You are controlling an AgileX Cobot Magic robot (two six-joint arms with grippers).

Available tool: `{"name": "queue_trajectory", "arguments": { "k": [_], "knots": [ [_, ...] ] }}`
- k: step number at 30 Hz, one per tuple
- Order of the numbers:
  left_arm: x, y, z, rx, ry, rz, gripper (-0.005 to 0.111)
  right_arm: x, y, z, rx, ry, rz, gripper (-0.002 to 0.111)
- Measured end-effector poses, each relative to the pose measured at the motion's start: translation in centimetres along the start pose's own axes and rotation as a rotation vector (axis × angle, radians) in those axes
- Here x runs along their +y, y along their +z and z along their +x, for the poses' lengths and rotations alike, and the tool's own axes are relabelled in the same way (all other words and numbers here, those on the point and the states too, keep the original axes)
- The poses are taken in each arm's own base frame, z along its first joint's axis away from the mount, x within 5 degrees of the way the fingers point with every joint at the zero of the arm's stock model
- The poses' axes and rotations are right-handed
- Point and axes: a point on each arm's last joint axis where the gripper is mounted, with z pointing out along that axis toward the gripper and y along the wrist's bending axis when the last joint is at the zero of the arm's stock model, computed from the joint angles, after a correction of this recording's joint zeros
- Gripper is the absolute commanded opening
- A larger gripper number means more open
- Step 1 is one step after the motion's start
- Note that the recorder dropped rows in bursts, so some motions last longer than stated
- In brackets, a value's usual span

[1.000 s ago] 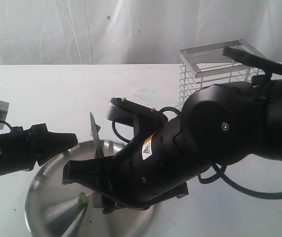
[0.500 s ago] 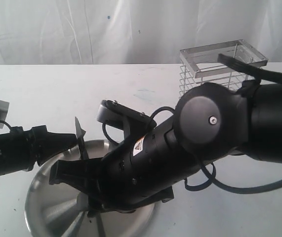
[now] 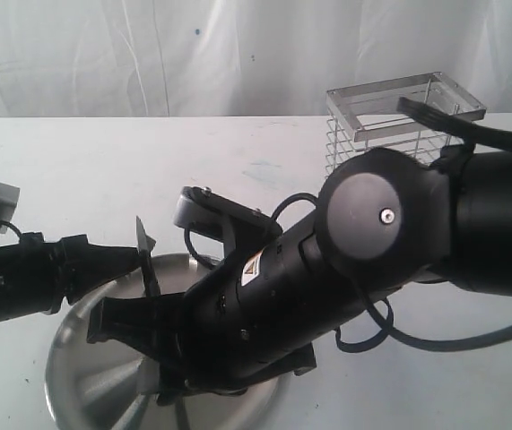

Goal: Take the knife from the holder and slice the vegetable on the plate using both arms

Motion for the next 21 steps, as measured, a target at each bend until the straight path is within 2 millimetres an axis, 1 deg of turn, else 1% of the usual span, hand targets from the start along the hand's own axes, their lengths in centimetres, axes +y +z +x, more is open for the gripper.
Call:
{"name": "queue_trajectory", "arguments": {
  "k": [4, 8, 12, 14, 18, 19, 21],
  "knots": [
    [0.2, 0.0, 0.1, 0.006, 0.006, -0.021, 0.000, 0.0, -0.1, 0.2, 0.023, 0.002, 0.002, 0.000],
    [0.3, 0.0, 0.2, 0.017, 0.012, -0.029, 0.000, 0.4, -0.9, 0.4, 0.011, -0.013, -0.017, 0.000],
    [0.3, 0.0, 0.2, 0.024, 0.019, -0.027, 0.000, 0.4, -1.0, 0.3, -0.002, -0.022, -0.017, 0.000],
    [0.1, 0.0, 0.2, 0.024, 0.021, -0.012, 0.000, 0.2, -1.0, 0.0, -0.035, -0.057, -0.002, 0.000],
    [-0.1, 0.0, 0.2, 0.018, 0.054, 0.011, 0.000, -0.7, -1.5, -1.9, -0.161, -0.075, 0.037, 0.000],
    [0.0, -0.1, 0.2, 0.022, 0.072, -0.017, 0.000, -1.0, -1.6, -2.1, -0.172, -0.091, 0.061, 0.000],
    [0.4, -0.4, -0.2, 0.007, 0.087, -0.061, 0.000, -1.6, -1.6, -1.9, -0.136, -0.112, 0.118, 0.000]
  ]
}}
